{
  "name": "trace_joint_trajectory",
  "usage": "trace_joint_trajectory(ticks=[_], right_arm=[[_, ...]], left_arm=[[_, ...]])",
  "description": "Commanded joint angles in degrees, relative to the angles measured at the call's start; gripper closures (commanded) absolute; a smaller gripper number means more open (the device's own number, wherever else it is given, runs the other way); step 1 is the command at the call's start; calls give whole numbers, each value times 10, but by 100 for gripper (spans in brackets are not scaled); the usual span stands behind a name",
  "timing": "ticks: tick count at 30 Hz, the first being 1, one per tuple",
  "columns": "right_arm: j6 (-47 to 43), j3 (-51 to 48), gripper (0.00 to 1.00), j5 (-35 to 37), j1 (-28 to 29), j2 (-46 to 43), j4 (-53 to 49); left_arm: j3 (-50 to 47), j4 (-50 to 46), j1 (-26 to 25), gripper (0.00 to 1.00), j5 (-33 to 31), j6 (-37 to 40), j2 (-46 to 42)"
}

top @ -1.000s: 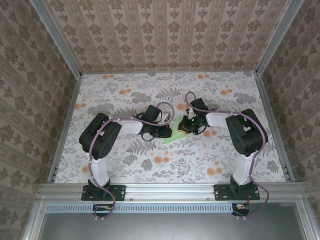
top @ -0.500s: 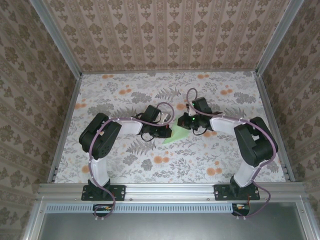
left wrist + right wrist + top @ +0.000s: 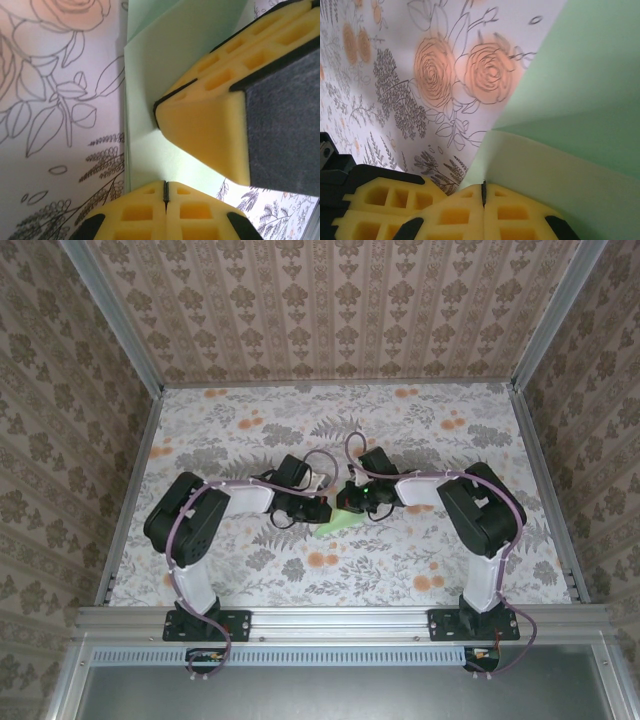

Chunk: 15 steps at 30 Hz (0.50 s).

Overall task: Fold a paper plane with a square sheet of paper (pick it up from the middle)
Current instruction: Fourth fold the wing at the center of the table.

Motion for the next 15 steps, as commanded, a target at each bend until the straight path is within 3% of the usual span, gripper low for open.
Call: trace_joint_trajectory(ticks=[1,5,15], right_arm=[[-26,8,95,1,3,21,-16],[-54,-7,96,40,-9,13,-28],[-21,-42,97,40,-129,16,48]], left_arm=[[-28,-91,3,100,-33,22,9],[-34,-95,5,100,-32,22,9],[-55,-93,11,100,-25,25,8]])
